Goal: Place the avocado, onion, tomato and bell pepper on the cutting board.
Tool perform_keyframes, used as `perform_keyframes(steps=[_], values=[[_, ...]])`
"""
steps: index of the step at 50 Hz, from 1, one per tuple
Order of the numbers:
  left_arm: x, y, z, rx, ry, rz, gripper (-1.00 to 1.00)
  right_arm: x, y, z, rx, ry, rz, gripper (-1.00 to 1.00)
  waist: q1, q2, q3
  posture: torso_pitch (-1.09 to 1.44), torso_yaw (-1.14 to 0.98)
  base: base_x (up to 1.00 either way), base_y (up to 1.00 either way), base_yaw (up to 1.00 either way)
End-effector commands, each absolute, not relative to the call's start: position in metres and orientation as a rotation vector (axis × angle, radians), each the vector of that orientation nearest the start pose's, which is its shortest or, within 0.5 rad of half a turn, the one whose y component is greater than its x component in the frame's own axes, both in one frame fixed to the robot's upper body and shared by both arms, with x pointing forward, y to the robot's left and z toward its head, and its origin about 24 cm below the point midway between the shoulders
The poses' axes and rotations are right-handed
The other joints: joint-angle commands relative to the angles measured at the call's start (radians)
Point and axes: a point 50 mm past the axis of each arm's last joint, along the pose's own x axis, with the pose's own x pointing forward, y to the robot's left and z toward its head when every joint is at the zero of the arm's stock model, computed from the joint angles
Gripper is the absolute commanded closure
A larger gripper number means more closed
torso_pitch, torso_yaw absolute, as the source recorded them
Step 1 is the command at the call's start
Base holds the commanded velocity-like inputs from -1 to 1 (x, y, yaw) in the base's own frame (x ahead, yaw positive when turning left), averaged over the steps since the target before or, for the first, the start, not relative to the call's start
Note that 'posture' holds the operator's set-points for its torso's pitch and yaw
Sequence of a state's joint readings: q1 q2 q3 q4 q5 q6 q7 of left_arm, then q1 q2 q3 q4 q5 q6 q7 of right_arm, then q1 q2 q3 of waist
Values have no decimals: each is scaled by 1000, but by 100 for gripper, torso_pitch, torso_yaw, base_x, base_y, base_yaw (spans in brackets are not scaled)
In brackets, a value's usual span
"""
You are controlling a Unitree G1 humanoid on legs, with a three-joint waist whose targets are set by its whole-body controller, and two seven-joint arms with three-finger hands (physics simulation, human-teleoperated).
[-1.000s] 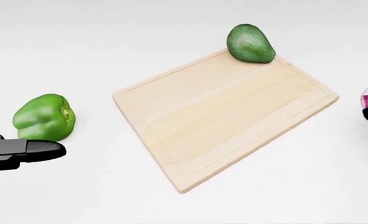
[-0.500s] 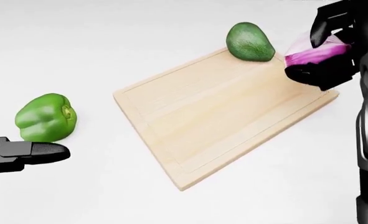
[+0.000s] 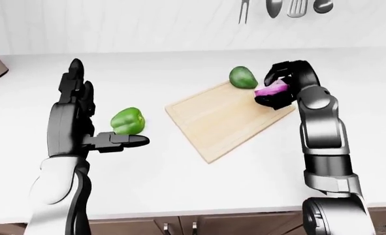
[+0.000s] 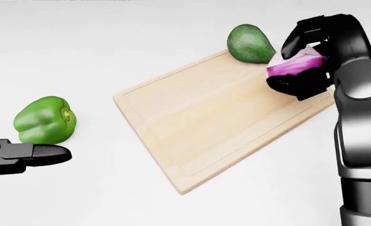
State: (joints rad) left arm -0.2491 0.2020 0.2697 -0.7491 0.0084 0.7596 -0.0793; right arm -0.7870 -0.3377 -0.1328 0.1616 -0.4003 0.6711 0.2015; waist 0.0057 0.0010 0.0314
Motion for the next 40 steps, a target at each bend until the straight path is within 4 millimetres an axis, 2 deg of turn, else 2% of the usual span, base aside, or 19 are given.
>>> perform_keyframes(steps=[1,7,8,17,21,30,37,40], values=[[234,205,218,197,-334,155,-100,360,-217,234,-543,-33,-211,68,0,1,-24,0,0,0,0,0],[234,205,217,197,-332,154,-100,357,-218,233,-543,-29,-214,59,0,0,-25,0,0,0,0,0],[234,205,217,195,-332,155,-100,357,-218,232,-545,-27,-213,52,0,1,-25,0,0,0,0,0],[235,205,215,195,-329,155,-100,353,-219,230,-549,-25,-212,31,0,1,-24,0,0,0,0,0],[236,204,212,191,-325,151,-100,353,-218,229,-546,-23,-211,8,0,0,-24,0,0,0,0,0],[238,204,212,190,-325,149,-100,352,-218,233,-554,-27,-205,-3,0,0,-25,0,0,0,0,0],[237,203,215,190,-328,145,-100,353,-217,232,-551,-26,-198,-28,-1,1,-25,0,0,0,0,0],[237,203,213,191,-325,144,-100,353,-219,229,-550,-21,-201,-49,-1,0,-25,0,0,0,0,0]])
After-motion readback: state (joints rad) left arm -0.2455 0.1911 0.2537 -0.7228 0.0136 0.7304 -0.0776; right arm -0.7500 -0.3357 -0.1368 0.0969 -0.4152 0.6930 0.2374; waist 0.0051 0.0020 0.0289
